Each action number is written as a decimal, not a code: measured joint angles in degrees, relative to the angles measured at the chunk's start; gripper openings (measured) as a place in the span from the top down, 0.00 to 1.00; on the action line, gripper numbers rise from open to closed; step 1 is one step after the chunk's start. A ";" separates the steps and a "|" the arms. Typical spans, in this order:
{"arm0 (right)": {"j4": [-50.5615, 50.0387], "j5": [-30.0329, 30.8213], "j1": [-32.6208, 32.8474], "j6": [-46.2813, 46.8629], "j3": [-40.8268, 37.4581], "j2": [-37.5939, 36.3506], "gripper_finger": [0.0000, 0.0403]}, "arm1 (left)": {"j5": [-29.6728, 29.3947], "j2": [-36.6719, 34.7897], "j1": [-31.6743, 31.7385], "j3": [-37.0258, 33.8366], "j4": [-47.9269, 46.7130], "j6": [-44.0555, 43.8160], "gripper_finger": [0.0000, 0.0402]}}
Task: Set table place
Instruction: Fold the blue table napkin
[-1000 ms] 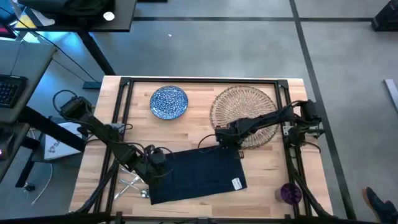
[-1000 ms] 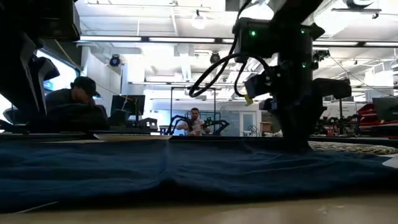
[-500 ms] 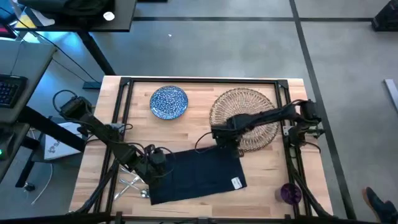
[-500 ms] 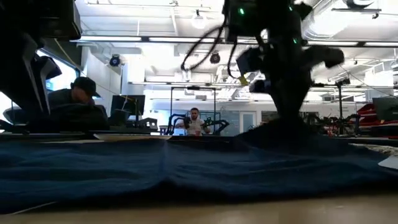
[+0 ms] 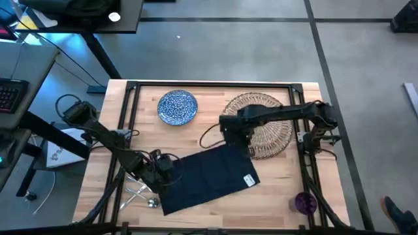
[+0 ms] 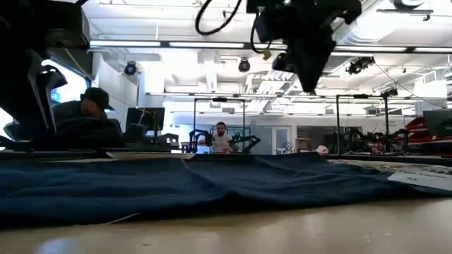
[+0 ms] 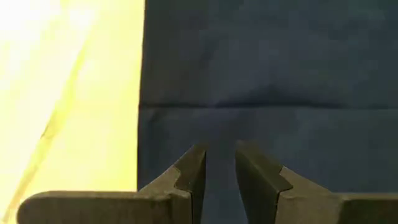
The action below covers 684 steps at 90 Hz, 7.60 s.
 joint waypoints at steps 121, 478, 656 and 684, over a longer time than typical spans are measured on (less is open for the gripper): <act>46.01 -5.66 -6.96 -5.52 -32.43 -0.09 0.98 | -8.39 -0.20 1.79 0.04 5.97 4.72 0.84; 78.52 7.44 19.83 19.75 -30.80 6.97 1.00 | -12.71 17.54 18.86 4.70 29.35 23.70 0.84; 66.88 11.27 32.56 44.98 -29.83 8.22 1.00 | 1.67 24.58 30.36 3.74 44.93 33.99 1.00; 66.93 12.70 34.84 53.20 -29.70 10.03 1.00 | -4.86 17.43 30.79 5.79 10.66 28.79 1.00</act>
